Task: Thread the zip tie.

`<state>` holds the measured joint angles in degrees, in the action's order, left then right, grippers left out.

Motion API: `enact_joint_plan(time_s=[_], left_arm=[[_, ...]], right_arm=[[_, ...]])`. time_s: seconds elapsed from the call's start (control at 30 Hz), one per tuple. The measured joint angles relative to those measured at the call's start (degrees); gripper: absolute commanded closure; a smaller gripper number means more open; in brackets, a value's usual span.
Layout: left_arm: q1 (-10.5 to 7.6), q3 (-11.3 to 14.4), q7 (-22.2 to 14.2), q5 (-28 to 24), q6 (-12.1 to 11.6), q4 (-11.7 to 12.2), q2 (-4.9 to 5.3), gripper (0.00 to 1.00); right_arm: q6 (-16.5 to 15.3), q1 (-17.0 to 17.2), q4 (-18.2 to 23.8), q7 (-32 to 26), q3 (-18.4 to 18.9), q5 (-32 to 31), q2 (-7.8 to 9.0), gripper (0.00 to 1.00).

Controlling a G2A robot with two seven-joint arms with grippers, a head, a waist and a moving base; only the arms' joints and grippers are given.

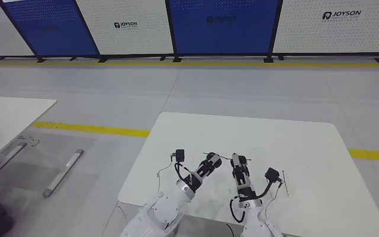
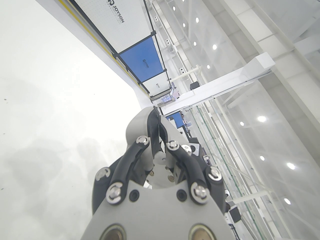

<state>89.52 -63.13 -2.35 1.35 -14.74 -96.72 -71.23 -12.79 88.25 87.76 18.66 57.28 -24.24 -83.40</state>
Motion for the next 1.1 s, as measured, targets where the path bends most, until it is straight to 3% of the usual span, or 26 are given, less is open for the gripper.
enact_joint_plan(time_s=[0.23, 0.37, 0.6, 0.8, 1.1], left_arm=[[0.00, 0.0, 0.0, 0.0, 0.0, 0.0, 0.00, 1.00], [0.00, 0.0, 0.0, 0.0, 0.0, 0.0, 0.00, 1.00], [0.00, 0.0, 0.0, 0.0, 0.0, 0.0, 0.00, 1.00], [0.00, 0.0, 0.0, 0.0, 0.0, 0.0, 0.00, 1.00], [0.00, 0.0, 0.0, 0.0, 0.0, 0.0, 0.00, 1.00]], right_arm=[[0.2, 0.3, -0.5, 0.5, 0.0, -2.2, -0.07, 0.69], [0.1, 0.8, -0.6, 2.9, -0.1, -6.8, 0.02, 0.68], [0.6, 1.4, -0.7, 5.5, -0.6, -11.0, -0.08, 0.78], [-0.1, 1.6, -0.2, 5.5, -0.3, -10.4, -0.17, 1.00], [-0.2, 1.4, 0.1, 2.8, 0.0, -8.9, -0.28, 1.00]])
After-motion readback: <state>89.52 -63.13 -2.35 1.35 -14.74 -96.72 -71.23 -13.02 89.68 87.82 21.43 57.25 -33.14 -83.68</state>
